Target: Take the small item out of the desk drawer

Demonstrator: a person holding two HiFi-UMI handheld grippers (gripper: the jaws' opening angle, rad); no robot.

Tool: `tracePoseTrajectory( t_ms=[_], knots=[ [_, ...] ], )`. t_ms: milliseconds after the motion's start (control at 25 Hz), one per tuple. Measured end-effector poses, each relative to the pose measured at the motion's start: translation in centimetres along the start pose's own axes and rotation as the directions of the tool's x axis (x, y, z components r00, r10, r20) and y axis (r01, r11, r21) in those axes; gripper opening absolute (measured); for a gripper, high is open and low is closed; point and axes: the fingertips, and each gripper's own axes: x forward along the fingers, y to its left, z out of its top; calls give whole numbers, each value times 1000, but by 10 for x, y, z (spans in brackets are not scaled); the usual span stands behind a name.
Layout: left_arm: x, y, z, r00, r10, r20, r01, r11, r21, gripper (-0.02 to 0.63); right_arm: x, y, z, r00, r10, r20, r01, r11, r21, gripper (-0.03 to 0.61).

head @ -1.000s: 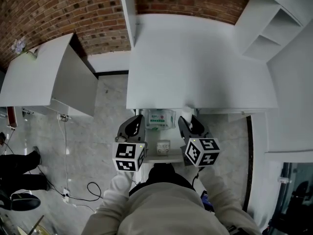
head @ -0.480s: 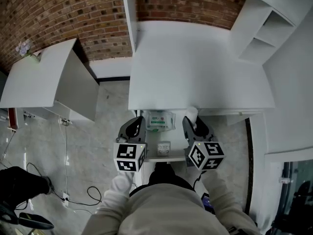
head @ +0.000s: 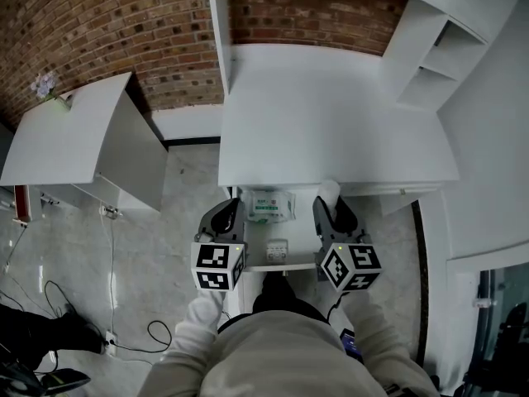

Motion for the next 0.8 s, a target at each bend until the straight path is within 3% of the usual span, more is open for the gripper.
tracePoseTrajectory(
  t_ms=[240, 800],
  knots=[
    [-10, -1, 3, 1000, -2, 8, 2, 1000, 4, 17, -12, 7, 7, 999, -9, 37, 11, 999, -48, 184],
    [-16, 0, 2, 1000, -5, 7, 5, 1000, 4, 17, -19, 8, 14, 997, -27, 69, 29, 999, -36, 184]
  ],
)
